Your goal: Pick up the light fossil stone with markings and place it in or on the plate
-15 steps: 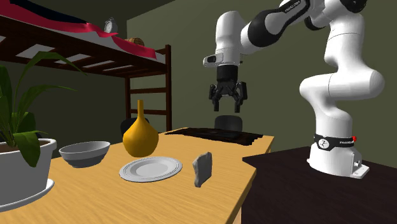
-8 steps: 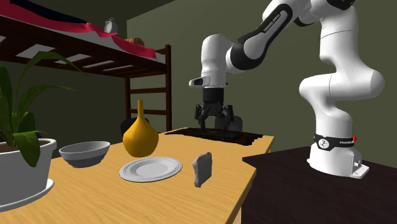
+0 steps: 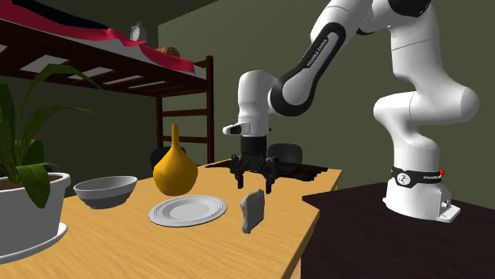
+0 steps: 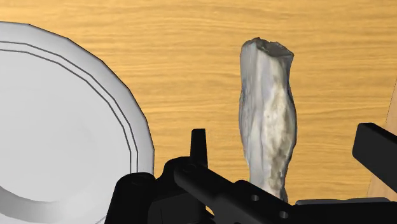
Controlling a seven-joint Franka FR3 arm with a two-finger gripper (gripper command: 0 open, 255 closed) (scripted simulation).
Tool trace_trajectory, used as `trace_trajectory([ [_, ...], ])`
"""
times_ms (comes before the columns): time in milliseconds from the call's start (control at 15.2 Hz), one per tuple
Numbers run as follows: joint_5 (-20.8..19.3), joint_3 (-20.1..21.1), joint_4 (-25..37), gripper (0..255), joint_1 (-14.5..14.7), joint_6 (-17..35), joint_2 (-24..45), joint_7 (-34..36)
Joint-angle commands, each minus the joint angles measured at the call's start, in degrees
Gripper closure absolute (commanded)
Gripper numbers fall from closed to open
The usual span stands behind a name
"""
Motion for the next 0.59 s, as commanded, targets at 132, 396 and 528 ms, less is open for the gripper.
trace_trajectory([
  [132, 2.05, 1.07, 0.00, 0, -0.74, 2.83, 3.03, -1.51],
  [396, 2.79, 1.52, 0.04, 0, -1.07, 3.84, 4.14, -2.03],
  [528, 2.79, 1.52, 0.04, 0, -1.08, 3.84, 4.14, -2.03],
])
